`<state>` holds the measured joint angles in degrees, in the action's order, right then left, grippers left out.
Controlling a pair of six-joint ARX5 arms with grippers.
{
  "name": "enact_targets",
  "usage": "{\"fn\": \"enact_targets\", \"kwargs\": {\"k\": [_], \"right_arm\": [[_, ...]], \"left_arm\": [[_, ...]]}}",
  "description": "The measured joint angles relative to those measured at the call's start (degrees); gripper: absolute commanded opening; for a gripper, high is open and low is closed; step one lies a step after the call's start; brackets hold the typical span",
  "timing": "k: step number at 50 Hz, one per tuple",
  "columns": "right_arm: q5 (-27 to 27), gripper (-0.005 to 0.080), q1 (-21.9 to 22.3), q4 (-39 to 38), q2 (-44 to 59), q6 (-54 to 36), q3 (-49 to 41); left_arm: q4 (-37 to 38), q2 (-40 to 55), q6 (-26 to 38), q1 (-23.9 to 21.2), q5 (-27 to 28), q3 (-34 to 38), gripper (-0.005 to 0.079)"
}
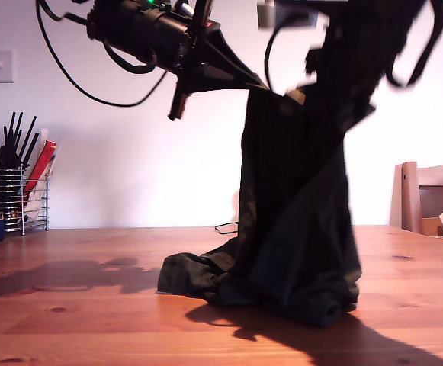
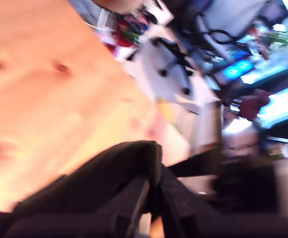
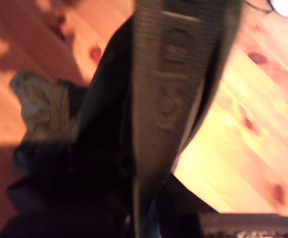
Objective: Fold the underwear in front of you. After folding it, place it to the left side.
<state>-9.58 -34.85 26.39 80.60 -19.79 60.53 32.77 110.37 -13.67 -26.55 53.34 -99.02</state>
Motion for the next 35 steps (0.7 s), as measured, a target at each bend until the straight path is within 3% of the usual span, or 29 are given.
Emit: {"fn": "enact_targets", "kwargs": {"k": [8, 26, 29, 35], "right_arm": [[0.0, -0.0013, 0.7, 4.2, 0.0, -1.8, 5.2], [1.4, -0.0009, 4.1, 5.0, 0.0, -5.6, 9.9], [2.1, 0.0036, 4.1, 5.0, 0.0, -5.3, 9.9], [5.0, 0.0211, 4.0, 5.0, 0.0, -4.1, 9.9]], "left_arm": [[-0.5, 0.0, 0.7, 0.1, -0.9, -0.2, -0.0021], [-0.6, -1.8, 2.3, 1.1, -2.1, -1.9, -0.0021], [-0.7, -2.8, 2.3, 1.1, -2.0, -1.9, -0.0021], [-0.9, -4.2, 2.3, 1.2, -0.5, -2.5, -0.0021]]}}
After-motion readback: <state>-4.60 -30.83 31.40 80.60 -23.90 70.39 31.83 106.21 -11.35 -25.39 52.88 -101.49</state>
